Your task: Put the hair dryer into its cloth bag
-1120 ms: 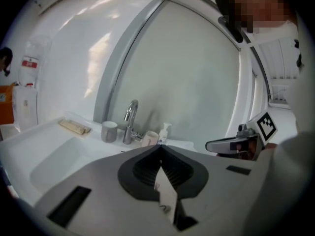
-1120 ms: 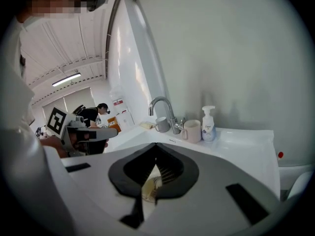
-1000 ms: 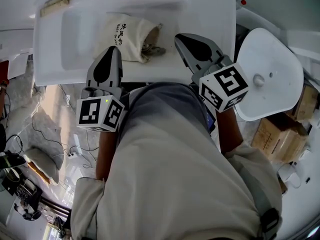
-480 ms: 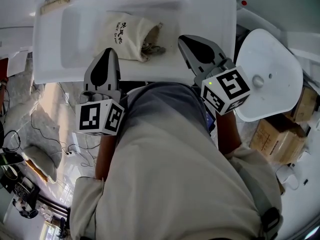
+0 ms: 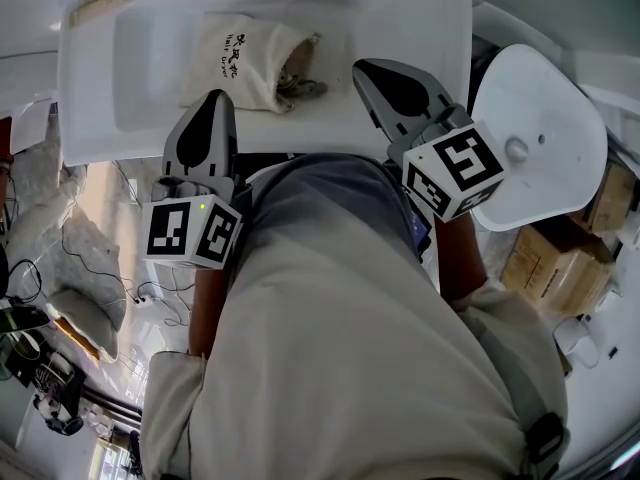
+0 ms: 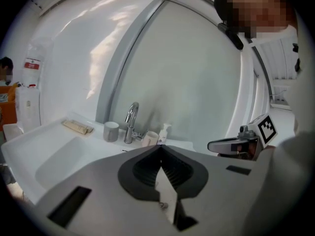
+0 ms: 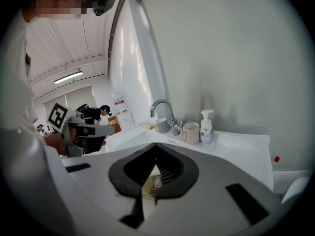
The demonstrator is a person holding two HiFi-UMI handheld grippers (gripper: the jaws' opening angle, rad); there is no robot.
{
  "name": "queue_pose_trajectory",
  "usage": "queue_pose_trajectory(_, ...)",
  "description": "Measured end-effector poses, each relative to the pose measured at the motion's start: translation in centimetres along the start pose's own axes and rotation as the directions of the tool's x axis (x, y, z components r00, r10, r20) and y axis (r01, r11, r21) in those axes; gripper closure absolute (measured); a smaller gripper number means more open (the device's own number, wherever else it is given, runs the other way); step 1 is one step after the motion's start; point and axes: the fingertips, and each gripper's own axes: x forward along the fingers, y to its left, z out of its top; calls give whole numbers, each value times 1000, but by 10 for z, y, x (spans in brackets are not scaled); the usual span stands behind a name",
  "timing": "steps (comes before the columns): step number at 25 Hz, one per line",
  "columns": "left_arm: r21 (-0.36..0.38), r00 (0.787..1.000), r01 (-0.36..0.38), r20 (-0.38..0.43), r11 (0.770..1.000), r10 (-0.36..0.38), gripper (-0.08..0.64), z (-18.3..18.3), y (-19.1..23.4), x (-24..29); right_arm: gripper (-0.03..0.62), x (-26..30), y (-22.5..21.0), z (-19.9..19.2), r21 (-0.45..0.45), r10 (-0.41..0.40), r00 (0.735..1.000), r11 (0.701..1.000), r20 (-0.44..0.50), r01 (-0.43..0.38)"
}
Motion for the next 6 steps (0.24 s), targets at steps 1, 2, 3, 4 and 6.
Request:
queue_pose_trajectory(1,-4,1000,-2,-4,1000,2,552,0,1,0,583,1,0,-1,2,1,1000,1000,-1,-1)
queue_pose_trajectory(2,-11,1000,-2,-6,1000,2,552,0,1,1,583,2,0,-1,6,4,1000,1000,0,-4)
queue_pose_trajectory(3,-22,1000,1,-6,1000,-1,552,0,2,1,583,3,0,-1,11,8,1000,1000,1,-8)
queue_pose_trajectory(4,-34,1000,5,-4,999,-5,552,1,1,0,583,4,0,-1,16,10,1000,1000,3,-10)
queue_pose_trajectory(6,-59,1000,15,1,998,-15,552,3,0,0,583,4,0,-1,22,13,1000,1000,6,-14)
